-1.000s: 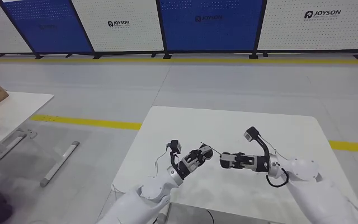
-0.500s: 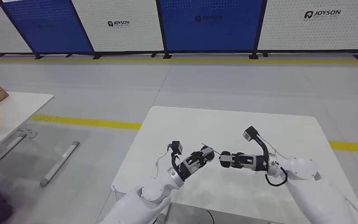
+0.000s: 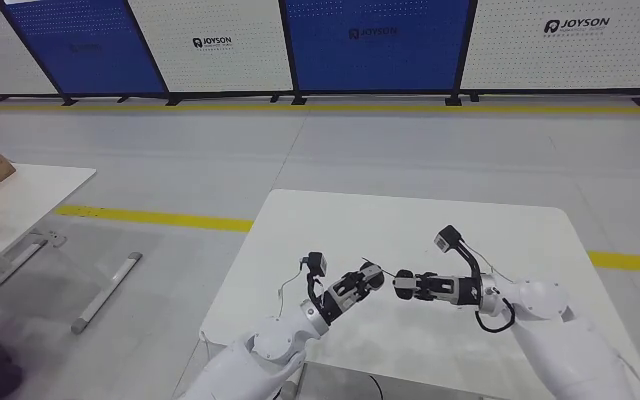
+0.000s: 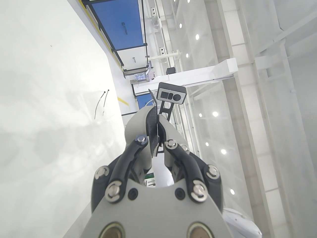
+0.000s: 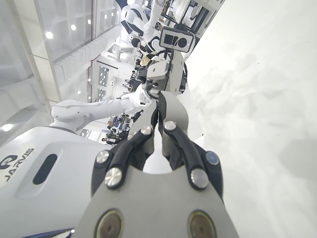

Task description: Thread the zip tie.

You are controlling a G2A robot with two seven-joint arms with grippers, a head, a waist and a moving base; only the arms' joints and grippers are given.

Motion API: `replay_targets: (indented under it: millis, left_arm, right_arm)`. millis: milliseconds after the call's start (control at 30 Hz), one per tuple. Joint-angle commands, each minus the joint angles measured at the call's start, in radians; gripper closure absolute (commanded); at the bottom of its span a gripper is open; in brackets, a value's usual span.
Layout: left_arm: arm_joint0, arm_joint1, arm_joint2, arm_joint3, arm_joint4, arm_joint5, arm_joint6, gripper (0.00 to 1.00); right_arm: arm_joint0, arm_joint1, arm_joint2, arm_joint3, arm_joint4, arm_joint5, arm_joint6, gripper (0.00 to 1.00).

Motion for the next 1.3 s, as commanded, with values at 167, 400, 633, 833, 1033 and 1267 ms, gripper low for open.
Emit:
replay_targets:
  millis: [167, 400, 633, 833, 1033, 1267]
  left_arm:
    - [0.008, -0.003, -0.007, -0.007, -0.005, 0.001, -0.013, 0.25]
    - [0.012, -0.007, -0.011, -0.007, 0.007, -0.008, -0.013, 0.00]
    - [0.017, -0.011, -0.014, 0.000, 0.023, -0.008, -0.024, 0.02]
    - [0.003, -0.018, 0.007, 0.015, -0.017, 0.028, -0.065, 0.00]
    - [0.003, -0.018, 0.007, 0.015, -0.017, 0.028, -0.065, 0.00]
    - [0.004, -0.016, 0.001, 0.016, 0.036, -0.008, -0.113, 0.00]
  right_arm:
    - [-0.003, -0.004, 0.007, 0.002, -0.011, 0.000, 0.009, 1.00]
    - [-0.006, -0.008, 0.014, 0.000, -0.020, 0.000, 0.015, 1.00]
    - [-0.013, -0.010, 0.027, -0.007, -0.016, 0.000, 0.035, 1.00]
    - [0.008, -0.016, 0.020, 0.032, 0.043, 0.001, 0.119, 1.00]
    - [0.008, -0.016, 0.020, 0.032, 0.043, 0.001, 0.119, 1.00]
    - [-0.005, -0.015, 0.015, 0.007, 0.033, 0.032, 0.099, 1.00]
